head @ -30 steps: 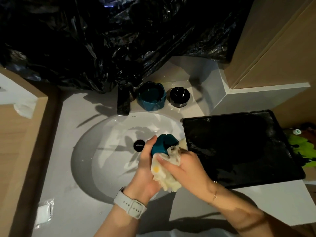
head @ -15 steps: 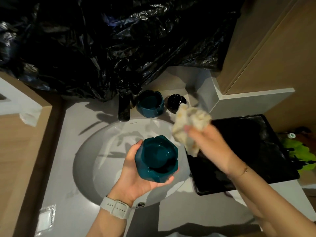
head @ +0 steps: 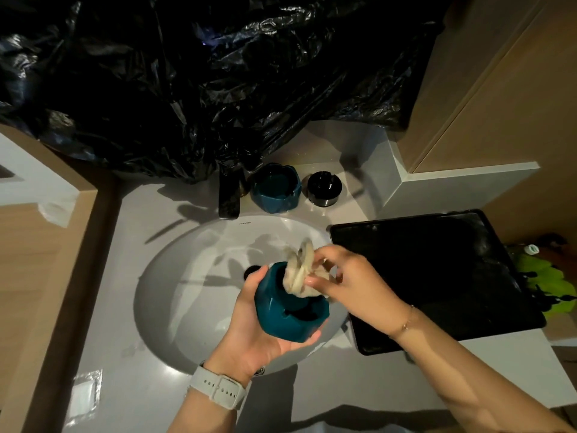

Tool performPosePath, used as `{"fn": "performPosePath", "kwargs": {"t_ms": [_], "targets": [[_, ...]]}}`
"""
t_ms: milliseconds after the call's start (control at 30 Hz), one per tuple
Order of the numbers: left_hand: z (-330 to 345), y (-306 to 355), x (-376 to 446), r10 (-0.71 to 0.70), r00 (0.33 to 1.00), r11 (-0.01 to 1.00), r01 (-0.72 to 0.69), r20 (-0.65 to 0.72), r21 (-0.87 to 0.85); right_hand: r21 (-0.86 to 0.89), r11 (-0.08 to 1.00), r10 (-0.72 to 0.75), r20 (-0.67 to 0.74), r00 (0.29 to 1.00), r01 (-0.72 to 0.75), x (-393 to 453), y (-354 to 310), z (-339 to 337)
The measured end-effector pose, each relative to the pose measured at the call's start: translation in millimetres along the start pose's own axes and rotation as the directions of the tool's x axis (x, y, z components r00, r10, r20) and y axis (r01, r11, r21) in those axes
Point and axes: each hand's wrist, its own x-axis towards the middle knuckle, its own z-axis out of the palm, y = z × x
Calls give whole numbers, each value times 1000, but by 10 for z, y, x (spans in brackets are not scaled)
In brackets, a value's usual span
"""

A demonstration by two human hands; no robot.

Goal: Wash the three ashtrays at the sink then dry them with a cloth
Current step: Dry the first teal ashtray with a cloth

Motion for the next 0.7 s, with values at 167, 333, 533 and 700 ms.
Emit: {"fn": "performPosePath", "kwargs": {"t_ms": [167, 333, 533, 700], "targets": [[54, -23, -23, 43, 999, 982, -40, -12, 183, -22, 970, 245, 63, 968, -244, 131, -38, 86], [38, 22, 10, 186, 979, 964, -166, -80, 209, -278, 880, 426, 98, 899, -386, 124, -65, 319], [3, -46, -33, 146, 979, 974, -116, -146, 197, -101, 887, 462, 141, 876, -451, 75, 77, 433], [6, -2, -80, 136, 983, 954, -96, -123, 284, -399, 858, 332, -48, 942, -322, 174, 29, 443]]}}
